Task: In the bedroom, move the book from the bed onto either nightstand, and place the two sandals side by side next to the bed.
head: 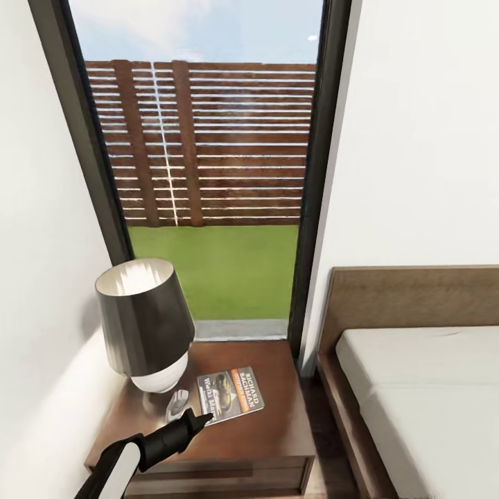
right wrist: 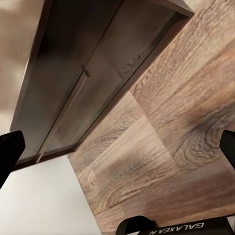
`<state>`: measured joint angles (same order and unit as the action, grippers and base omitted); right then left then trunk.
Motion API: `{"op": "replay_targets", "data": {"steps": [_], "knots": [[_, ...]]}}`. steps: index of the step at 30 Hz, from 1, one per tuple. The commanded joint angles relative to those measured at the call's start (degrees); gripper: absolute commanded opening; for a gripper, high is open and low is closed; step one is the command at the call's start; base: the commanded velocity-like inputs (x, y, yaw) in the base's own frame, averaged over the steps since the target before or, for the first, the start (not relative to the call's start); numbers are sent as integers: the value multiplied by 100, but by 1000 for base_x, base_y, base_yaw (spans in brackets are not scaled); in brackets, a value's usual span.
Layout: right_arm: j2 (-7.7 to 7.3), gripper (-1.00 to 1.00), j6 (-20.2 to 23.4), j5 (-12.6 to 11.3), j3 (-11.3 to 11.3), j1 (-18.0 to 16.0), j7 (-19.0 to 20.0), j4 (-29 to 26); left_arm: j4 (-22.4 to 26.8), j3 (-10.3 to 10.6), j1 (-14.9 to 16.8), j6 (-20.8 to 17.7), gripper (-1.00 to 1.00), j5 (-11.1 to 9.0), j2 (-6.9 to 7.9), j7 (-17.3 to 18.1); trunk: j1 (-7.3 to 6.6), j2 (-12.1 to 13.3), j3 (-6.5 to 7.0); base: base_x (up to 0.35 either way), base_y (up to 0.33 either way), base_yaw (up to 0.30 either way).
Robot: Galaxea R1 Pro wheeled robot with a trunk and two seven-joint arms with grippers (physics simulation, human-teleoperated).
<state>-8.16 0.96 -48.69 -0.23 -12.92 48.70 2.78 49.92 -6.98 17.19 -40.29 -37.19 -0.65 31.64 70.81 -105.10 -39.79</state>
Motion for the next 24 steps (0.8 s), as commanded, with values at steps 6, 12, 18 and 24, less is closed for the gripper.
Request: {"op": "replay_targets", "data": {"steps": [6, 12, 18, 24], "knots": [[-1, 100, 9, -19, 4, -9, 34, 21, 1, -25, 4, -39, -100, -16, -6, 17, 132, -245, -114, 0, 0, 0], [-1, 100, 9, -18, -2, -9, 34, 21, 1, -30, 4, -38, -100, -16, -6, 18, 264, -485, -221, 0, 0, 0], [-1, 100, 9, -18, -3, -9, 34, 21, 1, -32, 4, -16, -100, -16, -6, 18, 395, -726, -329, 0, 0, 0], [-1, 100, 9, -18, -3, -9, 34, 21, 1, -31, 4, -8, -100, -16, -11, 18, 527, -967, -437, 0, 0, 0]]}}
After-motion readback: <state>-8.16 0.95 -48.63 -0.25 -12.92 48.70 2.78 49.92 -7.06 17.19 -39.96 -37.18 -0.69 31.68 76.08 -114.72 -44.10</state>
